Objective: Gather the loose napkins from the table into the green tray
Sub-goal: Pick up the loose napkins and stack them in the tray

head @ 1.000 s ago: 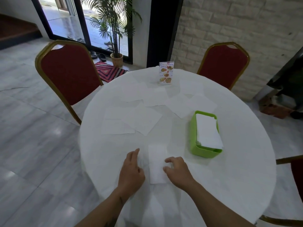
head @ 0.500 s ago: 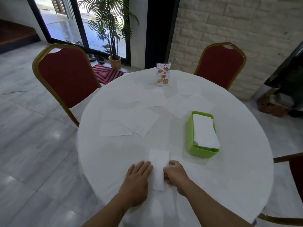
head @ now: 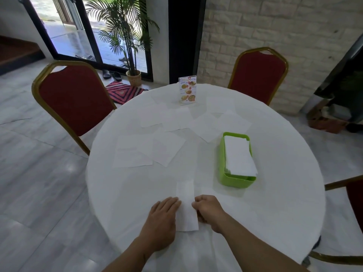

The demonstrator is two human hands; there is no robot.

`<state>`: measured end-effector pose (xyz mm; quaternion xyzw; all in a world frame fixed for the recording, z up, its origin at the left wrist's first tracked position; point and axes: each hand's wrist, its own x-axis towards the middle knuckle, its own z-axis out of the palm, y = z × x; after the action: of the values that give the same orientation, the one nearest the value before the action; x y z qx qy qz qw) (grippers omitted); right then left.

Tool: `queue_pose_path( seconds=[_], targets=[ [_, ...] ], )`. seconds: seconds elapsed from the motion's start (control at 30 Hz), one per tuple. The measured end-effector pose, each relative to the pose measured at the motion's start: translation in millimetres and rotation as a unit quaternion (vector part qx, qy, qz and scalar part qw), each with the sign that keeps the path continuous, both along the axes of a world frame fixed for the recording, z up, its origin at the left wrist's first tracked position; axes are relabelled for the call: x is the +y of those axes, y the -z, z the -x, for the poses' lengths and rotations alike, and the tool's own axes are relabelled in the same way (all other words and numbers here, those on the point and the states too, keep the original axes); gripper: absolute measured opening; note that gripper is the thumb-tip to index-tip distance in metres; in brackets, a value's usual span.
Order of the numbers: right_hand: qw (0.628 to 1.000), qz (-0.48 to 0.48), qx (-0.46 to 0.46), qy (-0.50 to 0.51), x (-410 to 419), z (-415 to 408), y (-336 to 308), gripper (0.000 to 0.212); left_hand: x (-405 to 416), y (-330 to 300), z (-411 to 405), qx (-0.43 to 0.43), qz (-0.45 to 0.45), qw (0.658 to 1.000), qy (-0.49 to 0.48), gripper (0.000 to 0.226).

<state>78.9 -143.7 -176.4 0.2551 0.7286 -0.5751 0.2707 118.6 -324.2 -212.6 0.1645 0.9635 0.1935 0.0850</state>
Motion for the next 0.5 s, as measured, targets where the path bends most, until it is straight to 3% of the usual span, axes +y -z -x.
queue_pose_path(
  seconds=[0.1,0.2,0.3,0.4,0.5],
  targets=[
    [0.987,-0.119,0.089,-0.059,2,-1,-4,0.021,4,4,-4,0.007,-0.038,0.999,-0.015,0.062],
    [0.954,-0.2,0.197,-0.106,12,5,-23,0.017,12,1,8,0.012,-0.09,0.993,-0.072,0.06],
    [0.911,-0.22,0.321,-0.132,35,18,-52,0.013,29,-15,33,0.04,-0.157,0.979,-0.125,0.054],
    [0.886,-0.225,0.399,-0.074,67,38,-82,0.012,53,-36,62,0.081,-0.215,0.965,-0.124,0.052],
    [0.896,-0.233,0.376,0.02,103,68,-97,0.015,81,-59,92,0.092,-0.231,0.964,-0.1,0.053]
  ],
)
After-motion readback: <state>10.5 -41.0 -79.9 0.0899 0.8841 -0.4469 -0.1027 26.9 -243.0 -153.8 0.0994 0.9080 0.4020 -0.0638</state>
